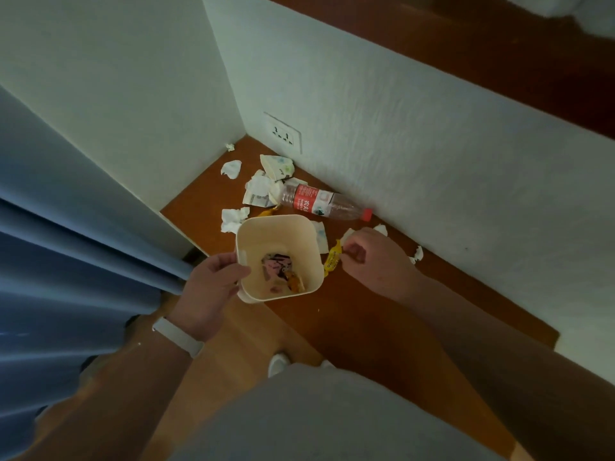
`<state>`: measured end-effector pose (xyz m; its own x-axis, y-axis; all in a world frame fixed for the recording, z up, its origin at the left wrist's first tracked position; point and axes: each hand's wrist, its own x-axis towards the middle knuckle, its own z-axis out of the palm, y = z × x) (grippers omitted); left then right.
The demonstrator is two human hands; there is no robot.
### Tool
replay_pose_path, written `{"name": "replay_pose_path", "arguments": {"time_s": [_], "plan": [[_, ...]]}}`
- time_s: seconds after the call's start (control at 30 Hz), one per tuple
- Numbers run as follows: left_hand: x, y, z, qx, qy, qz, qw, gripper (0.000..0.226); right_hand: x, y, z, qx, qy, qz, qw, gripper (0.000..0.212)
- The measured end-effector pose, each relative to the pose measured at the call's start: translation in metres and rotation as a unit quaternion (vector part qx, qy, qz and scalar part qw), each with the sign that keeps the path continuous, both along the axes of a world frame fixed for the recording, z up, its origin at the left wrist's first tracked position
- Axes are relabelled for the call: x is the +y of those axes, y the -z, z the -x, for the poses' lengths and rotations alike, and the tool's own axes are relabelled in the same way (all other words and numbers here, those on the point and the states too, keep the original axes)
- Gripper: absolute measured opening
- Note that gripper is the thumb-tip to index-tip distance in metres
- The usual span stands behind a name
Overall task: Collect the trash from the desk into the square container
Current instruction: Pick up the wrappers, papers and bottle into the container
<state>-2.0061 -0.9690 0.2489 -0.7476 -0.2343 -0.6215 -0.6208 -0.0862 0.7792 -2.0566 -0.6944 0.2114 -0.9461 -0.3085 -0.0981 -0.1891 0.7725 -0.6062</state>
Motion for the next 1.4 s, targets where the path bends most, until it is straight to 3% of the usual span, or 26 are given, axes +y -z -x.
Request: {"name": "replay_pose_path", "arguments": {"time_s": [0.23, 0.5, 0.6, 0.8, 1.0, 1.23, 1.4], "plan": [[0.017, -0.006, 0.006, 0.01, 0.003, 0.0, 1.0, 0.017, 0.074, 0.07, -0.002, -0.055, 0.117, -0.17, 0.977, 0.038], [0.027, -0.013, 0.008, 0.025, 0.011, 0.015, 1.0, 0.022, 0.109, 0.111, 0.009, -0.063, 0.159, -0.231, 0.958, 0.059], [0.028, -0.013, 0.008, 0.027, 0.01, 0.026, 0.999, 0.022, 0.11, 0.117, 0.013, -0.082, 0.146, -0.225, 0.96, 0.056], [0.036, -0.011, 0.009, 0.033, 0.005, 0.033, 0.999, 0.021, 0.108, 0.123, 0.012, -0.078, 0.134, -0.175, 0.972, 0.027], [0.043, -0.011, 0.009, 0.034, 0.013, 0.017, 0.999, 0.017, 0.1, 0.112, -0.002, -0.082, 0.124, -0.157, 0.976, 0.021], [0.035, -0.011, 0.011, 0.037, 0.032, -0.001, 0.999, 0.014, 0.06, 0.041, -0.008, -0.04, 0.126, -0.047, 0.99, 0.027], [0.025, -0.006, 0.012, 0.032, 0.04, -0.007, 0.999, 0.019, 0.014, -0.016, -0.012, 0.029, 0.072, 0.045, 0.996, 0.021]]}}
